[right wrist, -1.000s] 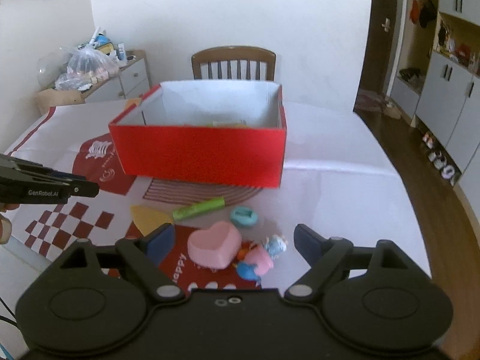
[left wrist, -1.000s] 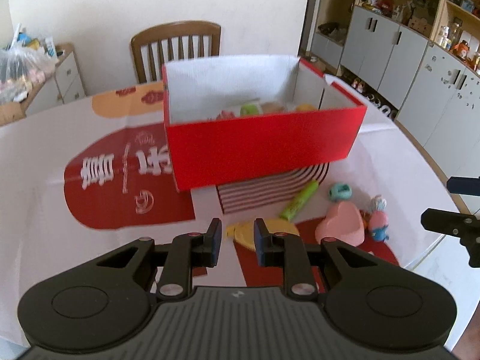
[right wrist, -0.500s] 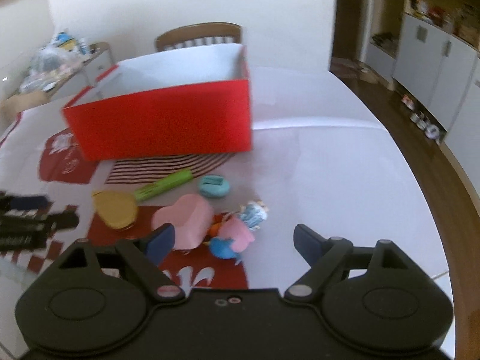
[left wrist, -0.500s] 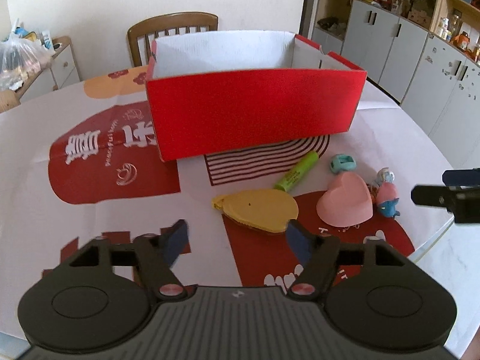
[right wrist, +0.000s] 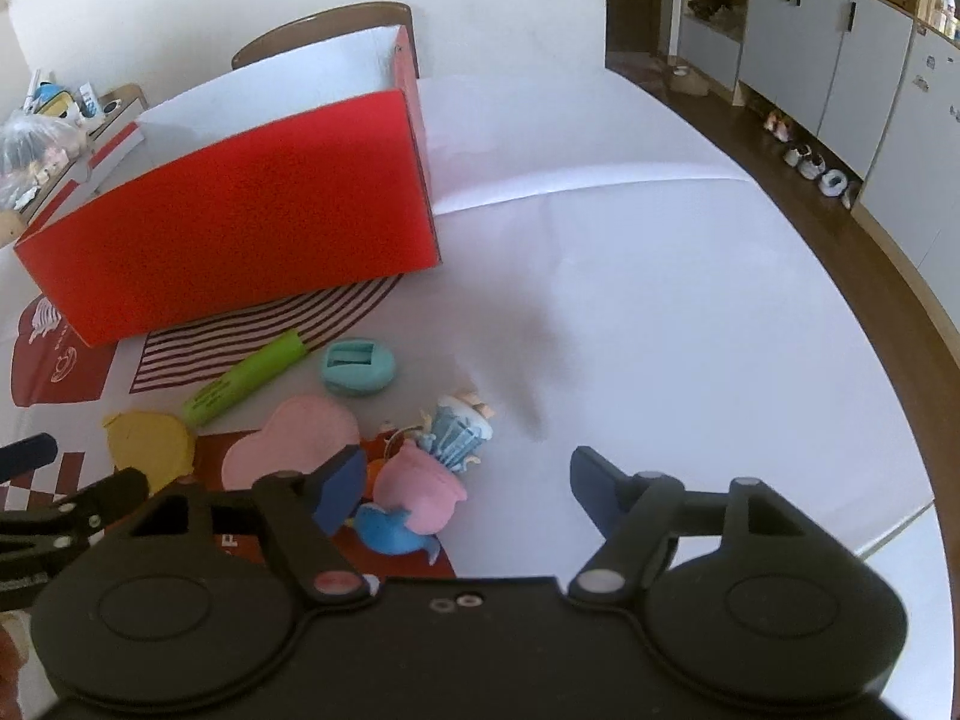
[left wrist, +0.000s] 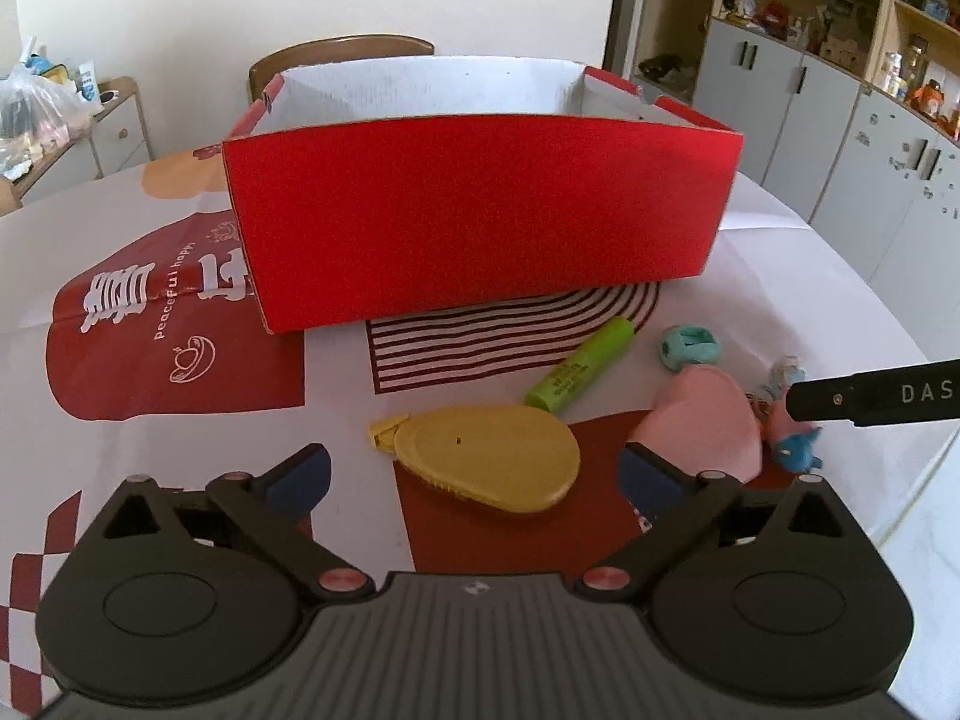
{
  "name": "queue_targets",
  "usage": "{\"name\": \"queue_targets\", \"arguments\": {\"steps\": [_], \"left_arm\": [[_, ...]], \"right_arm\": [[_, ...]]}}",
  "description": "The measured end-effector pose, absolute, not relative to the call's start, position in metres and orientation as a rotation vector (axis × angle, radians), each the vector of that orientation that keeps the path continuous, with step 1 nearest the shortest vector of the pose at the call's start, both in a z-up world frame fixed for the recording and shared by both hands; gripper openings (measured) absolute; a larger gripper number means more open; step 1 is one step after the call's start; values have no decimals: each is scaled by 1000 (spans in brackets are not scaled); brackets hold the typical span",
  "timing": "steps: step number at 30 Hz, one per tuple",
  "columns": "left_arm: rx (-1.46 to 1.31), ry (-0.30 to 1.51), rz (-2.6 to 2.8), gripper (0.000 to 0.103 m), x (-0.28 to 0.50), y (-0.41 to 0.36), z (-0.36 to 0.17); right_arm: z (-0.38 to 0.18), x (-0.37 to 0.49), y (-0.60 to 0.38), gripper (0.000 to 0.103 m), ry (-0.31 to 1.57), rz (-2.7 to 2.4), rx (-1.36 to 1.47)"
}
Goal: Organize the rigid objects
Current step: 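Grasp the yellow tape dispenser with the left tool while the right tool grasps the pink pig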
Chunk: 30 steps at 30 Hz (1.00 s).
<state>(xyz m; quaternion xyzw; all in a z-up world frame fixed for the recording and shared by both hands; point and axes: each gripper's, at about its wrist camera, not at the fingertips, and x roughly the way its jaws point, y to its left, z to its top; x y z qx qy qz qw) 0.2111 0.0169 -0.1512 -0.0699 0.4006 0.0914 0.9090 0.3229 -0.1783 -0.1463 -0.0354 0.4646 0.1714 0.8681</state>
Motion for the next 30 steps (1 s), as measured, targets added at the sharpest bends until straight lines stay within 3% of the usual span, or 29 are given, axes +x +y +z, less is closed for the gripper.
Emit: {"name": "queue_targets", "arguments": {"steps": [7, 19, 24, 30], "left_arm": [[-99, 832, 199, 103, 224, 16, -163], [-62, 853, 195, 103, 236, 17, -180], [-82, 862, 183, 102, 237, 20, -184], [-82, 850, 179, 101, 236, 21, -185]], "right_arm": [[-155, 331, -169, 61, 1001, 376, -90], [-160, 336, -169, 53, 1032, 418, -61], [-160, 338, -174, 40, 1051, 455, 0], [-161, 338, -181, 39, 1083, 463, 69]]}}
